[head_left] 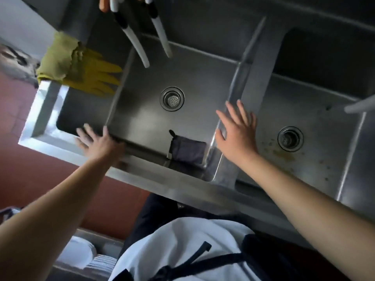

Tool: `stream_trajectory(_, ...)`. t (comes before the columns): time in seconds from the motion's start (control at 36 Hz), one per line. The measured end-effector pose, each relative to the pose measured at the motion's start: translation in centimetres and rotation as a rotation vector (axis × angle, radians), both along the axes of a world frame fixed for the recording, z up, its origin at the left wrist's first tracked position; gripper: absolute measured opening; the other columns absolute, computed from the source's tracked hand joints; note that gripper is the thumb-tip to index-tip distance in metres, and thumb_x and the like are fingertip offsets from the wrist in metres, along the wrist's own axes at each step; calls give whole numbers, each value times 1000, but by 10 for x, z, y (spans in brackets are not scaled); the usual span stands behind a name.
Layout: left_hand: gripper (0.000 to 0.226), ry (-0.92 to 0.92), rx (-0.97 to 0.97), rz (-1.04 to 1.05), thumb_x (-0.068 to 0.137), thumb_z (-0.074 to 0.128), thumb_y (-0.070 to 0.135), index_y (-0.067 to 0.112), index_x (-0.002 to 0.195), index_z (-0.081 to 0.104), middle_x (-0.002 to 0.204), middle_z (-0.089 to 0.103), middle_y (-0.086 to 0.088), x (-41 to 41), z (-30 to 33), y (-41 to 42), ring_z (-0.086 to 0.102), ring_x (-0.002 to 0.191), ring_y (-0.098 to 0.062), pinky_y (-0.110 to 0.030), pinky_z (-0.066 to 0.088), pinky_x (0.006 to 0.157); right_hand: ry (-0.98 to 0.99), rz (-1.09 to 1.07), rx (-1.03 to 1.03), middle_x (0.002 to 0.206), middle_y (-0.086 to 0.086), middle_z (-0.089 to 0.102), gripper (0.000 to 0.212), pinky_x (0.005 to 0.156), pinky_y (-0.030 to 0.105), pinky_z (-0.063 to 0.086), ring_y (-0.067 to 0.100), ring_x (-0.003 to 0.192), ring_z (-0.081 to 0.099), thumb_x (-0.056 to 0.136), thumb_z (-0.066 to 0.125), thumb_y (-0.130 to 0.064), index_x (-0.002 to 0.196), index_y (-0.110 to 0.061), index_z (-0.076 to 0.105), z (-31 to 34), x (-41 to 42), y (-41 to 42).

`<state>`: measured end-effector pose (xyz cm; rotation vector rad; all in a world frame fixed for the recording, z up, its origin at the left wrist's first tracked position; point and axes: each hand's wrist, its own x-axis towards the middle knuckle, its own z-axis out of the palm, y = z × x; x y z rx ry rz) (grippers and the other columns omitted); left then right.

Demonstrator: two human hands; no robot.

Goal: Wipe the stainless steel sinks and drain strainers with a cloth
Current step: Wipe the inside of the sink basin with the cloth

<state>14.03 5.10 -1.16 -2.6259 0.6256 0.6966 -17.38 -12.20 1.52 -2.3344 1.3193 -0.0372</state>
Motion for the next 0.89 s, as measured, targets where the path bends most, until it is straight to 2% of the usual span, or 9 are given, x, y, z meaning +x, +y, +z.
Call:
stream_trajectory(0.11, 68, 288, 32, -608, 88, 61, 47, 43, 149, 31, 163, 17, -2, -32, -11, -39, 11, 150, -28, -48, 13, 120, 43, -167, 18, 166, 2, 15, 67, 118, 60, 1, 26, 154, 3, 89, 59, -26, 152, -24, 36, 0, -17, 27)
stream_trajectory(0.25, 49, 838, 98, -572, 94, 59, 27, 31, 142, 50, 144, 51, -6, -79, -35, -86, 51, 127, -25, -28, 39, 98, 70, -263, 65, 166, 5, 13, 74, 117, 60, 7, 30, 154, 3, 87, 62, -24, 154, -22, 32, -13, -3, 65)
stream_trajectory(0.31, 49, 851, 116, -646, 97, 56, 22, 21, 145, 47, 146, 49, -9, -89, -48, -96, 49, 130, -26, -26, 38, 100, 63, -274, 53, 165, 8, 19, 73, 116, 62, 14, 33, 153, 10, 85, 63, -23, 152, -19, 36, -16, 9, 78)
stream_trajectory(0.42, 43, 759, 249, -1169, 103, 44, 25, 24, 146, 43, 151, 42, -6, -101, -69, -104, 44, 136, -29, -39, 40, 107, 88, -300, 36, 164, 7, 23, 68, 115, 62, 20, 32, 152, 15, 84, 57, -25, 149, -20, 41, -22, 36, 100)
stream_trajectory(0.5, 44, 730, 165, -1478, 101, 44, 20, 21, 145, 42, 152, 39, -6, -100, -88, -100, 39, 139, -28, -43, 42, 107, 166, -319, 48, 163, 5, 27, 62, 115, 66, 15, 30, 152, 16, 87, 52, -31, 148, -22, 43, -31, 58, 112)
stream_trajectory(0.67, 78, 734, 113, -1739, 98, 46, 42, 23, 157, -1, 165, -5, -5, -82, -155, -95, -5, 152, -30, -48, 10, 122, 181, -395, 7, 161, 4, 32, 56, 118, 66, 3, 27, 152, 18, 92, 53, -34, 146, -21, 45, -45, 92, 116)
stream_trajectory(0.75, 78, 777, -31, -1782, 88, 58, 34, 10, 152, 20, 160, 19, -15, -81, -176, -91, 11, 149, -33, -49, 15, 121, -65, -419, 51, 160, 6, 32, 53, 121, 50, 23, 23, 152, 20, 94, 55, -20, 146, -15, 45, -47, 102, 112)
stream_trajectory(0.81, 73, 827, -188, -1683, 75, 69, 26, 7, 139, 39, 143, 49, -18, -80, -189, -87, 32, 136, -33, -46, 30, 112, -164, -452, 123, 161, 0, 29, 55, 123, 34, 19, 13, 152, 18, 97, 51, -21, 150, -20, 38, -49, 111, 110)
stream_trajectory(0.89, 67, 811, -192, -1915, 81, 44, 41, 18, 142, 29, 153, 36, -5, -75, -214, -92, 19, 142, -28, -51, 13, 116, -220, -649, 279, 163, -12, 21, 61, 122, 27, 19, 3, 150, 15, 98, 52, -27, 155, -30, 28, -61, 117, 102)
